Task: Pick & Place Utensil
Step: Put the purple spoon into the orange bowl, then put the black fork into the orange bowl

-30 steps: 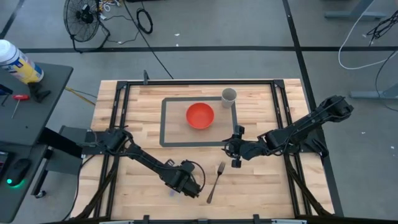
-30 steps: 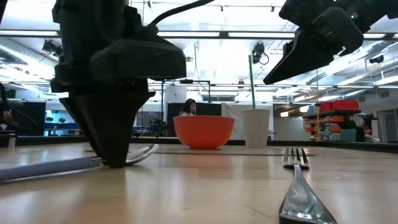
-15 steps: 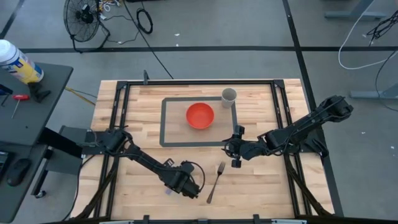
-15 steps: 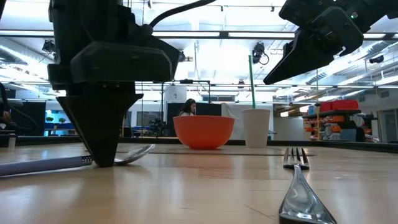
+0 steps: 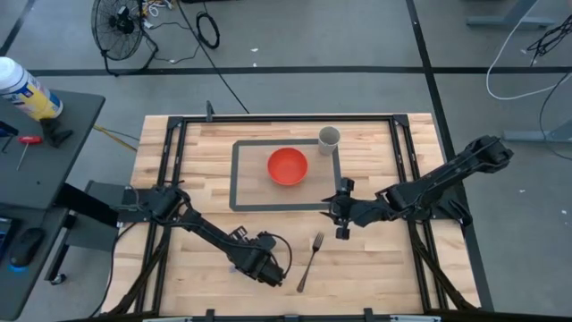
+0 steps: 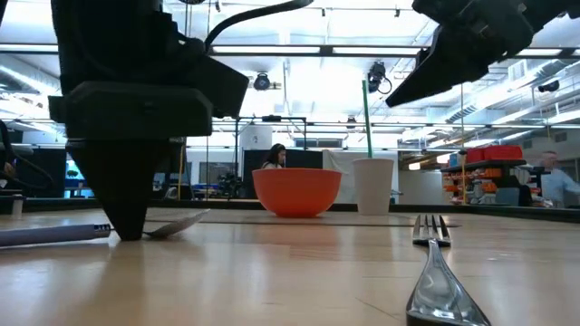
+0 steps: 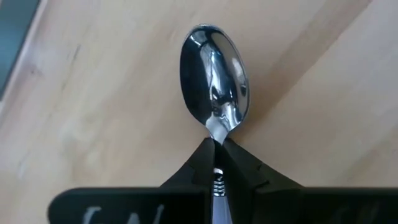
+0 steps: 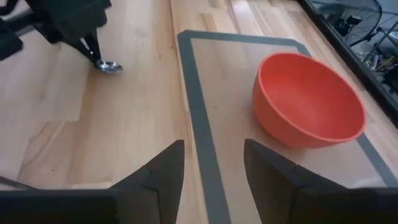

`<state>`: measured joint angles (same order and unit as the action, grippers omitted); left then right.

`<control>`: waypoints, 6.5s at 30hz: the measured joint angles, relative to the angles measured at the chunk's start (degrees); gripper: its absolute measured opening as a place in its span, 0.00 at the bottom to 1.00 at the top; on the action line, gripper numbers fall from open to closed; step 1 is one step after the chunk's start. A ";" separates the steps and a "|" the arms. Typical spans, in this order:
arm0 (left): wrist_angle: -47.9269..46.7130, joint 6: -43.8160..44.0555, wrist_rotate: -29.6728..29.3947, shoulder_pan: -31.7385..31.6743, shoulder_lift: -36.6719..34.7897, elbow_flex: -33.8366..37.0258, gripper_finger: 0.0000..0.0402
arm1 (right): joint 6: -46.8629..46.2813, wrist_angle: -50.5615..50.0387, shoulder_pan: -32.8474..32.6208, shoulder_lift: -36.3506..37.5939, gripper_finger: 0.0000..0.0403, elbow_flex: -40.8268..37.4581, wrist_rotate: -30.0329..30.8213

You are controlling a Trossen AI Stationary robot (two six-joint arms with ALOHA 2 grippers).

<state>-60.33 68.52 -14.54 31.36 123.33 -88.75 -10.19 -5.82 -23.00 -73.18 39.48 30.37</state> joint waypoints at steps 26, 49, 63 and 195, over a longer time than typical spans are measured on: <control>-4.15 -23.80 -12.72 -7.36 -13.70 0.39 0.01 | -8.90 -16.22 -1.33 7.69 0.42 0.04 -2.26; 12.97 -37.60 2.44 -31.65 -24.02 5.49 0.01 | -8.83 -9.18 -6.12 7.66 0.42 0.04 -0.83; 7.74 -45.67 26.69 -48.70 -13.24 -6.66 0.01 | -8.84 -8.45 -6.10 7.62 0.42 0.04 -0.81; 12.11 -7.63 -39.46 -3.57 -42.77 30.21 0.23 | 32.64 -17.09 -2.01 -39.89 0.30 29.44 -36.63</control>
<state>-48.21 60.88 -54.00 27.79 80.55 -58.54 22.45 -22.92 -25.02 -113.07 68.93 -6.25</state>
